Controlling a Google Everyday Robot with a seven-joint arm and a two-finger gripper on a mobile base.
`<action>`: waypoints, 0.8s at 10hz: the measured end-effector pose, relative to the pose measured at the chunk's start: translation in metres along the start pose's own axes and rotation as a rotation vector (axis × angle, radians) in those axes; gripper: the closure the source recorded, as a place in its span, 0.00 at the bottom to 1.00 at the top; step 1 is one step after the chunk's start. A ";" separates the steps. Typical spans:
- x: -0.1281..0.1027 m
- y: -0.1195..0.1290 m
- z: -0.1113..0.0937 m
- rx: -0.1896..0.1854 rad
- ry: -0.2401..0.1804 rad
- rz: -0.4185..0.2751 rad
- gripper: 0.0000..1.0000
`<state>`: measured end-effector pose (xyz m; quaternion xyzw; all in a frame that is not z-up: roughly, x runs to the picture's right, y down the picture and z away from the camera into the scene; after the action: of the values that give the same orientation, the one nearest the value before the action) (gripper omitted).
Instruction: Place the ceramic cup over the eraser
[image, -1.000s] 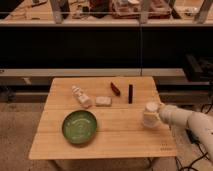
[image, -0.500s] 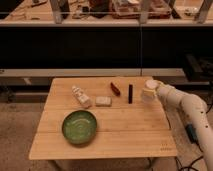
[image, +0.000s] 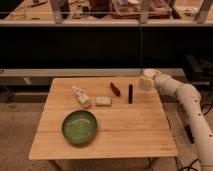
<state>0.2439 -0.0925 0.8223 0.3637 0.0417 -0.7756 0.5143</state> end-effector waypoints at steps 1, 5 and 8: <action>0.007 -0.005 0.006 0.017 -0.003 0.012 1.00; 0.023 -0.029 0.020 0.098 -0.041 0.052 1.00; 0.019 -0.047 0.025 0.148 -0.066 0.053 1.00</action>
<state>0.1883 -0.0960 0.8148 0.3761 -0.0424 -0.7741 0.5075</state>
